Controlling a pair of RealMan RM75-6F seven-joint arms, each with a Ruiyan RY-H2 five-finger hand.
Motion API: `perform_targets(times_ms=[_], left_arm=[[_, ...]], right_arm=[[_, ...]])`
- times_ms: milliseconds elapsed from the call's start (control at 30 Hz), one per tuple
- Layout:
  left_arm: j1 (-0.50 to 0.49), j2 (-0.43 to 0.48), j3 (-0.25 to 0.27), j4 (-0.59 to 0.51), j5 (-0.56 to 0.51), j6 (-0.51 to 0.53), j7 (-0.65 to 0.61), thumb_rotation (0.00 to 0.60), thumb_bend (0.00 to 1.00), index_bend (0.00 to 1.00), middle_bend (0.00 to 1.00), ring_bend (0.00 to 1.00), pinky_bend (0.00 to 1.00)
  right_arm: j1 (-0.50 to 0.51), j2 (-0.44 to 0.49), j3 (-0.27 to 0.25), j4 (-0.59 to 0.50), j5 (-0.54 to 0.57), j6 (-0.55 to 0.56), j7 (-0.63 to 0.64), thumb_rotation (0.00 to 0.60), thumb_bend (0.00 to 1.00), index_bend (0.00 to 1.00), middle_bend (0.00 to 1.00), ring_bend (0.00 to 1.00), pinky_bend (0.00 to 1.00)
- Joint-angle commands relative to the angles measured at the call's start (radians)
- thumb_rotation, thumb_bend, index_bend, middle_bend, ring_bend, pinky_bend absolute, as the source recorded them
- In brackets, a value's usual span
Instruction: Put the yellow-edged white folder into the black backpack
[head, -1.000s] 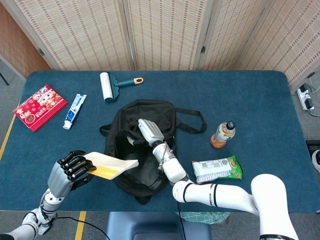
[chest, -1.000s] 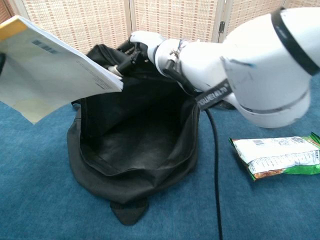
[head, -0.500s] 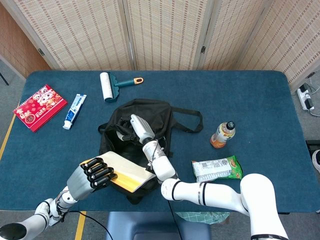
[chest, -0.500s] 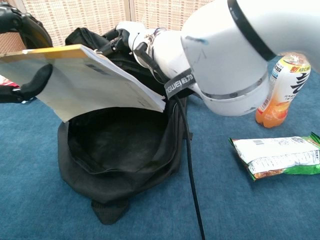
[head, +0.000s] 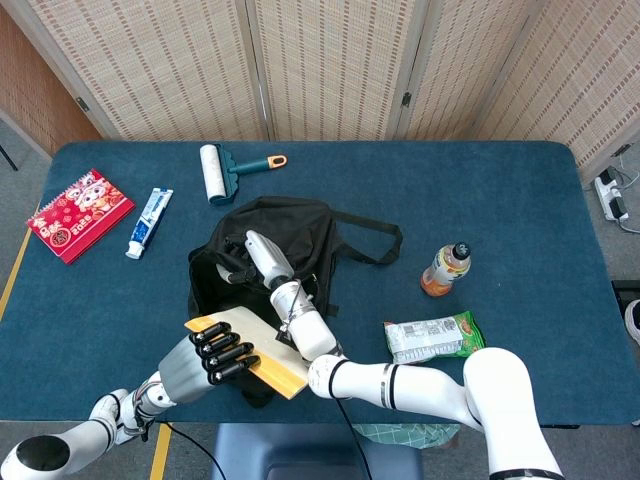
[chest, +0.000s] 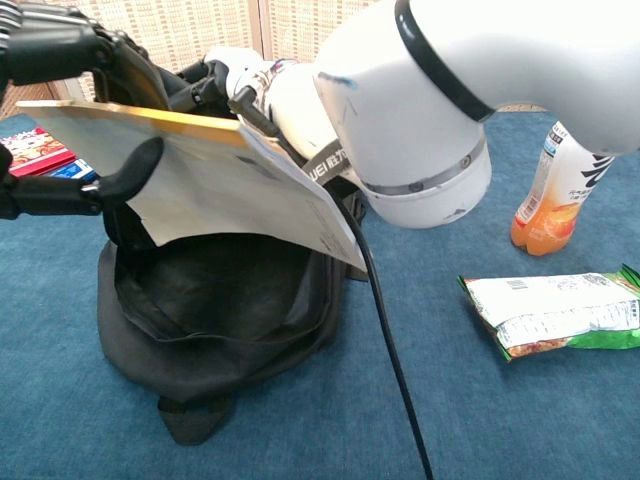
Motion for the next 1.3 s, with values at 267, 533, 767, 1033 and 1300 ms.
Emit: perform_targets(times_ms=[267,533,767,1033,1300], left_arm=[[0.007,-0.072,-0.002,0.130,-0.068,-0.087,-0.033,0.600,0.49,0.76,0.75,0.66,0.65],[0.057,-0.109,0.012,0.250,-0.120,-0.135,-0.018,0.600,0.49,0.76,0.75,0.66,0.65],[0.108,-0.120,0.035,0.307,-0.156,-0.196,0.016,0.600,0.49,0.76,0.75,0.66,0.65],[0.137,-0.103,0.014,0.298,-0.215,-0.218,0.029,0.600,0.49,0.76,0.75,0.66,0.66],[0.128,-0.127,-0.057,0.278,-0.293,-0.211,0.084,0.600,0.49,0.77,0.75,0.67,0.67]], right_arm=[[-0.042,0.047,0.002,-0.099,-0.024,-0.004,0.060,0.600,0.78,0.85,0.51,0.53,0.66],[-0.075,0.096,0.000,-0.166,-0.021,-0.019,0.100,0.600,0.78,0.85,0.51,0.53,0.66],[-0.096,0.141,-0.024,-0.226,-0.015,-0.019,0.109,0.600,0.78,0.85,0.51,0.53,0.66],[-0.113,0.176,-0.052,-0.282,-0.018,-0.014,0.120,0.600,0.78,0.84,0.51,0.53,0.66],[-0.118,0.190,-0.055,-0.312,-0.026,-0.004,0.144,0.600,0.78,0.84,0.51,0.53,0.66]])
